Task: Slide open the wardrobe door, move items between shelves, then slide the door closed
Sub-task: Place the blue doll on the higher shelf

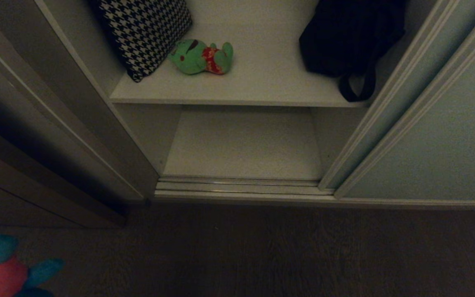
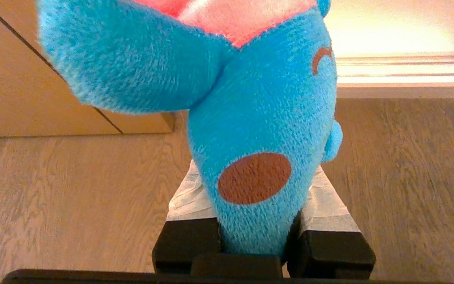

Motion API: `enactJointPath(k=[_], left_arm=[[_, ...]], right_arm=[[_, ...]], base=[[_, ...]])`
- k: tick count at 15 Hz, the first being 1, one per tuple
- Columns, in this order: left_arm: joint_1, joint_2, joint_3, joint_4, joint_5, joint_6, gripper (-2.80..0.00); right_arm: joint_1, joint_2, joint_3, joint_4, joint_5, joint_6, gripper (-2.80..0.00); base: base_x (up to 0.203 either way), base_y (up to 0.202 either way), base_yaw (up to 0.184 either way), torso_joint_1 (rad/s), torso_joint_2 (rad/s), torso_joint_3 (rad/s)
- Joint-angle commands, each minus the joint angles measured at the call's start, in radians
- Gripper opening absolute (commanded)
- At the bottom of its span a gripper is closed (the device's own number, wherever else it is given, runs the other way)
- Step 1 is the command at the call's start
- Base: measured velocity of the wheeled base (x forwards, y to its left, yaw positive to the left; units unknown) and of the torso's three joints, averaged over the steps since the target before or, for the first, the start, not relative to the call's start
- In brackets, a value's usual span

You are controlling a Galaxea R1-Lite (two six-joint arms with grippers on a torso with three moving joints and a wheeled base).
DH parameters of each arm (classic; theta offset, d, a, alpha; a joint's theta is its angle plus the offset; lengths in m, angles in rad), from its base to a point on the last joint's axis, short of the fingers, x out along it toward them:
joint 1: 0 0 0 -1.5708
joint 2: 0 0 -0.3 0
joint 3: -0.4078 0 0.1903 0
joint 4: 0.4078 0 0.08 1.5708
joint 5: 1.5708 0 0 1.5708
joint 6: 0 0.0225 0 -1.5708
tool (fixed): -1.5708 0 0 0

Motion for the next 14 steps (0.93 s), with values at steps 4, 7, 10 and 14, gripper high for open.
enactJointPath(k=[4, 7, 10, 14], left_arm=[[0.000, 0.002, 0.000, 0.000, 0.000, -0.001, -2.80], [0.000, 0.002, 0.000, -0.001, -0.001, 0.001, -2.80], [0.000, 0.002, 0.000, -0.003, 0.000, -0.004, -2.80], [0.000, 0.002, 0.000, -0.003, 0.000, -0.005, -2.80]], right_arm=[[0.000, -0.003, 0.000, 0.000, 0.000, 0.000, -2.80], [0.000, -0.003, 0.000, 0.000, 0.000, 0.000, -2.80], [0.000, -0.003, 0.000, 0.000, 0.000, 0.000, -2.80], [0.000, -0.003, 0.000, 0.000, 0.000, 0.000, -2.80]], base=[[0.000, 0.000, 0.000, 0.001, 0.00, 0.007], [0.000, 0.000, 0.000, 0.000, 0.00, 0.000], [0.041, 0.000, -0.001, 0.001, 0.00, 0.001], [0.197, 0.000, 0.001, 0.004, 0.00, 0.005]])
